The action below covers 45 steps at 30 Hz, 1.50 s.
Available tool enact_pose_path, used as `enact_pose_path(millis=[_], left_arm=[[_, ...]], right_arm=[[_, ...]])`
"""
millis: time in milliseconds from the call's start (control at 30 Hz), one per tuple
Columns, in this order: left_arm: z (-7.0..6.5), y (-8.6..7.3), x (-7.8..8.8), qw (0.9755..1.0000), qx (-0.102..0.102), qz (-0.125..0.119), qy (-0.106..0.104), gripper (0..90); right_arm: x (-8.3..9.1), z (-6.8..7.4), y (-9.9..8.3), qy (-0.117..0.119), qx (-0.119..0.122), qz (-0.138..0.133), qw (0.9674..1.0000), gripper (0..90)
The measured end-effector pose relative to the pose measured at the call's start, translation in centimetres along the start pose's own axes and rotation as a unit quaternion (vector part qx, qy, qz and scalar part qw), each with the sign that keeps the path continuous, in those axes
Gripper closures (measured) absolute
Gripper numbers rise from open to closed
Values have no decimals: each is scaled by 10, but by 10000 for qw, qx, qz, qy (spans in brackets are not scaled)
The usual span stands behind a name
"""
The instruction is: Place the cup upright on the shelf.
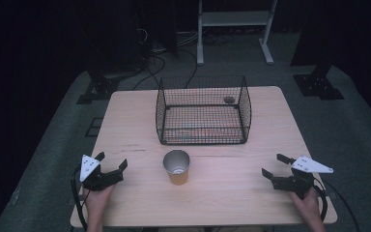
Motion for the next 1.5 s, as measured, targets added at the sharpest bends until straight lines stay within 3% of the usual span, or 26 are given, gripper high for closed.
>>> enact_pose_path(millis=[167,400,700,800,1167,1233,1500], left_arm=[[-10,1,3,9998,-135,25,-122,44],[-22,3,5,9995,-127,-67,-281,36],[-45,5,8,9978,-51,-185,-641,25],[-51,6,8,9972,-114,-188,-721,25],[-77,8,6,9935,-229,-264,-1080,22],[-85,13,5,9916,-218,-376,-1215,22],[-99,18,6,9880,-268,-487,-1442,10]], right_arm=[[0,0,0,-6,27,-11,10000,131],[0,0,0,-24,18,-5,10000,131],[0,0,0,-30,13,16,10000,131],[0,0,0,-30,7,19,10000,131],[0,0,0,-24,3,17,10000,131],[0,0,0,-26,10,18,10000,131],[0,0,0,-20,16,19,10000,131]])
Point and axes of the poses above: each handheld gripper's, and its own axes: x roughly backward along the jaws, y roughly out of its top, z roughly to its left, the point moved 8 cm from there along -x, roughly forward along the jaws, and after that the axes turned 14 degrees about -z, right-handed, at the moved point
